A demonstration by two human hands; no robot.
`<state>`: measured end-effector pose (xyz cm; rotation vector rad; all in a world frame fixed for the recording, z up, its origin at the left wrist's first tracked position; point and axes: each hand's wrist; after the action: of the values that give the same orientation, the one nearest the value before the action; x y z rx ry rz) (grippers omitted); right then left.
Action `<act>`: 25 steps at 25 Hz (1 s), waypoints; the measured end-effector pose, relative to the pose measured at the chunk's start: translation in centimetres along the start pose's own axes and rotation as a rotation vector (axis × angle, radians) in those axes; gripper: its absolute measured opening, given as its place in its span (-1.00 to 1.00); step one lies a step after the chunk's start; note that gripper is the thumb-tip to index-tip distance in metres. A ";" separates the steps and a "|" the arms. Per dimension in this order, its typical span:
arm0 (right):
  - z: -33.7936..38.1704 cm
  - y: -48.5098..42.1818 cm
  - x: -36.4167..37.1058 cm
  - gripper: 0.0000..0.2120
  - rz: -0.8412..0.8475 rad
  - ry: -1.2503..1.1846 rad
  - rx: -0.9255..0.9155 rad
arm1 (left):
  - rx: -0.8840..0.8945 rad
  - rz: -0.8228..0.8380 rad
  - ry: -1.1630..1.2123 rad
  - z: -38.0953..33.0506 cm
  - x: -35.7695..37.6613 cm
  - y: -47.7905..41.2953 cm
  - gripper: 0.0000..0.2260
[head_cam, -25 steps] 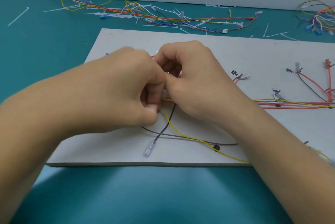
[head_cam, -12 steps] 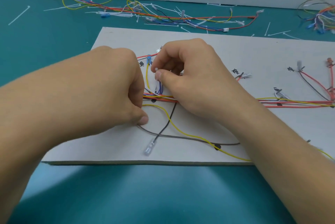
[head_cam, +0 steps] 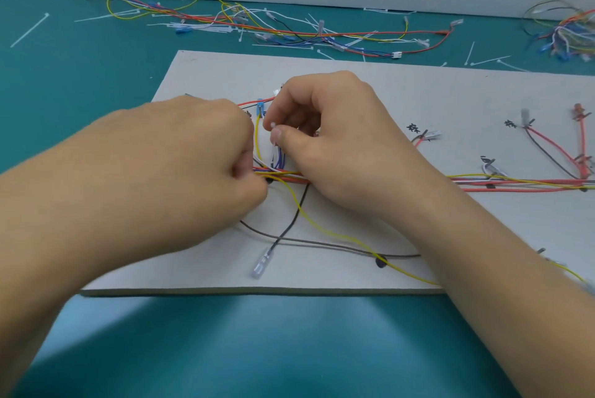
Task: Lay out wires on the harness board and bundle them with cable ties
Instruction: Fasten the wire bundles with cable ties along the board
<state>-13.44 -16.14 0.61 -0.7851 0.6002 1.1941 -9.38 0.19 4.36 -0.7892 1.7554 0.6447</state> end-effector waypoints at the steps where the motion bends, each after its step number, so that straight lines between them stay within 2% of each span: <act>1: 0.0 0.0 0.0 -0.87 0.005 0.008 0.002 | -0.007 -0.030 0.055 0.0 -0.3 0.0 -0.80; 3: 0.0 0.1 0.0 -0.88 0.019 0.021 0.003 | 0.014 -0.055 0.162 0.4 -0.8 -0.2 -0.80; 8: -0.1 0.1 -0.6 -0.89 0.081 0.000 0.007 | 0.011 0.031 0.529 1.1 -0.8 -1.2 -0.94; 10: -0.1 0.2 -0.9 -0.90 0.105 0.005 0.012 | -0.009 0.049 0.679 1.3 -0.7 -1.5 -0.87; 12: -0.2 0.1 -1.3 -0.91 0.139 0.021 0.012 | -0.030 0.088 0.774 1.7 -0.6 -1.9 -0.89; 14: -0.4 0.0 -1.7 -0.91 0.165 0.038 0.006 | -0.020 0.109 0.804 1.9 -0.4 -2.0 -0.92; 20: -0.7 0.0 -1.9 -0.89 0.205 0.002 0.015 | -0.028 0.048 0.776 2.4 0.5 -2.4 -0.81; 25: -0.7 -0.1 -1.8 -0.90 0.187 -0.071 0.079 | -0.018 0.067 0.882 2.4 1.0 -2.6 -0.87</act>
<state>-13.81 -17.76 1.62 -0.6275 0.6693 1.3553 -6.19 0.11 2.61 -1.1325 2.5753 0.3629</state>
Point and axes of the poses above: each hand's wrist, its own y-axis away from the middle knuckle, its own x-axis out of the palm, z = x × y, and after that the axes turned 7 degrees about y, right-handed
